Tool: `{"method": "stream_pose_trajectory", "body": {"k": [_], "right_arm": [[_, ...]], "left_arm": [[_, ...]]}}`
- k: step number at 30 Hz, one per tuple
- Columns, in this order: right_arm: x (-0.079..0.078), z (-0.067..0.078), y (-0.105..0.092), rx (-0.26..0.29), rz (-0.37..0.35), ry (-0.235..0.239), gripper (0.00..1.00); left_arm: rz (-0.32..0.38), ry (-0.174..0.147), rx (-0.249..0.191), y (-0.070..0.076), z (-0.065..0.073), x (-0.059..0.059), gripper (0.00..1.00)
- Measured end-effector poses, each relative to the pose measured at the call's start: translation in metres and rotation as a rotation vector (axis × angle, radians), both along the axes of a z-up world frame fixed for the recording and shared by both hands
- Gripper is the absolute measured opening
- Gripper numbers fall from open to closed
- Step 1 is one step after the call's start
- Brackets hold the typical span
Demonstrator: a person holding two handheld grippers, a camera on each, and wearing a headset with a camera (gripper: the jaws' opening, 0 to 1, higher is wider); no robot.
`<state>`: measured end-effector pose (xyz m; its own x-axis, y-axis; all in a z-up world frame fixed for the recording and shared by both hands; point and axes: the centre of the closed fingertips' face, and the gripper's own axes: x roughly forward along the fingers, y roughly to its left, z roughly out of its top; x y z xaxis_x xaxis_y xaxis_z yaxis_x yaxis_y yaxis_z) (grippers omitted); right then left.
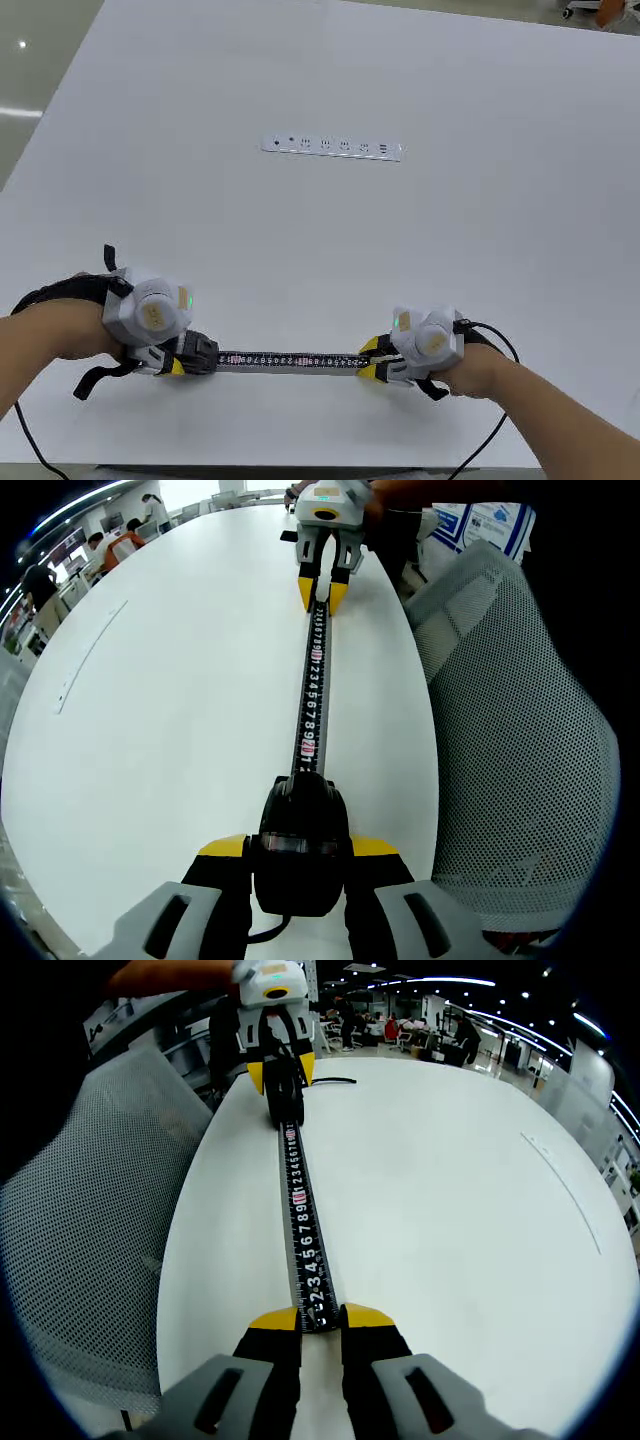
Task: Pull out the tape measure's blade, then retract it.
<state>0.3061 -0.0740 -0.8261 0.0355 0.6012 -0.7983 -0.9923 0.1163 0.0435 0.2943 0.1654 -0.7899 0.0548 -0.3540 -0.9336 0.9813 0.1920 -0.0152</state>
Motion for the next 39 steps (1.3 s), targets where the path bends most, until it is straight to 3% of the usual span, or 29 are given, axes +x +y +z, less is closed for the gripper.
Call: {"method": "stream_pose_trajectory", "body": {"k": [39], "right_arm": [[0.001,0.001,-0.013,-0.009,-0.024,0.008,0.13]], "left_arm": [[0.002,-0.005,-0.002,0.0,0.001,0.0,0.32]]}}
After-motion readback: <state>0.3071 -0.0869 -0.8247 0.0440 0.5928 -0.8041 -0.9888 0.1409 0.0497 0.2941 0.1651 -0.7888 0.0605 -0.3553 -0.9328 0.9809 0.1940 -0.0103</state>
